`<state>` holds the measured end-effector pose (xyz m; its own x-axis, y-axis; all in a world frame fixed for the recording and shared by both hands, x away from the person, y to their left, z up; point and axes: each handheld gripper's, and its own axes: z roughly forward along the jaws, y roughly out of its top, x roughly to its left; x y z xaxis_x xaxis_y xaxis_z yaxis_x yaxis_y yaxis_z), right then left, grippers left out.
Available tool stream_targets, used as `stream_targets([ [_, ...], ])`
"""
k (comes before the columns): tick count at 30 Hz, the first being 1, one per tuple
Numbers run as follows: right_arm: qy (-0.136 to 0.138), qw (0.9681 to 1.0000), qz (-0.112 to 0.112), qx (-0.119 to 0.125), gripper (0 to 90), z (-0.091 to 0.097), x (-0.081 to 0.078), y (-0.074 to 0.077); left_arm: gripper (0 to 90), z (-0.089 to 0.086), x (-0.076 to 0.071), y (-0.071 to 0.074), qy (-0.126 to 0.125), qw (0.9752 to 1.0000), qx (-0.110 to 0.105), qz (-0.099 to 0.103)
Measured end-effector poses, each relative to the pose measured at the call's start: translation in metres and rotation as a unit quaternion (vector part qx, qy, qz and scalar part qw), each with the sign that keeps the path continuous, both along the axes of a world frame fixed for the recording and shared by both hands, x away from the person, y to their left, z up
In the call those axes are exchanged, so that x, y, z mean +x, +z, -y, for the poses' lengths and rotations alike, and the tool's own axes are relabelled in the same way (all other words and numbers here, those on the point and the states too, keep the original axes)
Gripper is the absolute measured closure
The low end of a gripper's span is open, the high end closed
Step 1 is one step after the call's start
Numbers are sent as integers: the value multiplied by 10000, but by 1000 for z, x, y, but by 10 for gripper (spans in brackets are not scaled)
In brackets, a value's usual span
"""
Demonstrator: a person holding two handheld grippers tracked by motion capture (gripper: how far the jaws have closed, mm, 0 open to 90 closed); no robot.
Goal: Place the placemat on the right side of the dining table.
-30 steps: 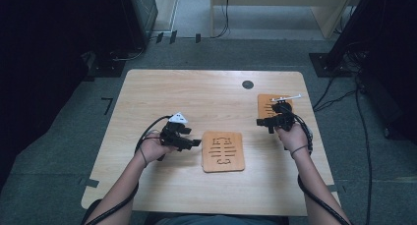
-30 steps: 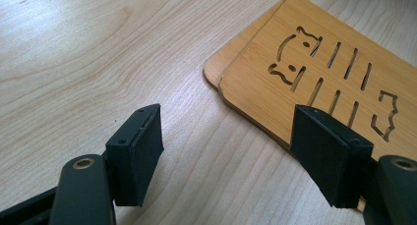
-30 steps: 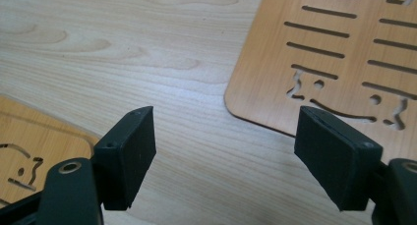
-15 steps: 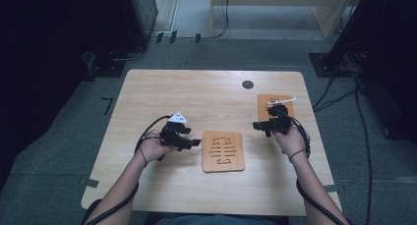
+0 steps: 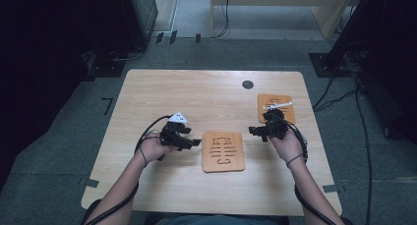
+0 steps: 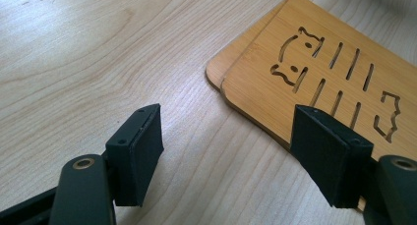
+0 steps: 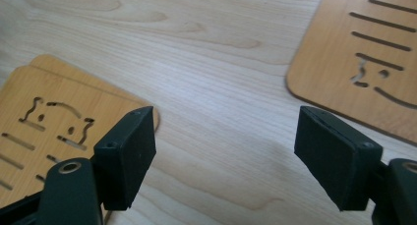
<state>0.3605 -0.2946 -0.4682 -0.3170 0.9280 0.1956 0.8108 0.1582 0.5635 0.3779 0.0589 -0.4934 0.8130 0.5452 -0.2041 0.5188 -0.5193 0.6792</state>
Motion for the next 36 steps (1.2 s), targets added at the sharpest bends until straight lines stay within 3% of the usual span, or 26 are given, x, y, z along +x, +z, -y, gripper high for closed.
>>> stream_targets([
  [22, 592, 9982, 71, -54, 236, -36, -13, -6, 273, 1, 1, -2, -4, 10000, 22, 3],
  [32, 870, 9956, 198, -275, 241, -48, -15, -17, 273, 2, 1, -4, -29, 10000, 57, 3],
  [36, 933, 9953, 159, -220, 240, -49, -15, -24, 273, 3, 1, -6, -42, 10000, 81, 5],
])
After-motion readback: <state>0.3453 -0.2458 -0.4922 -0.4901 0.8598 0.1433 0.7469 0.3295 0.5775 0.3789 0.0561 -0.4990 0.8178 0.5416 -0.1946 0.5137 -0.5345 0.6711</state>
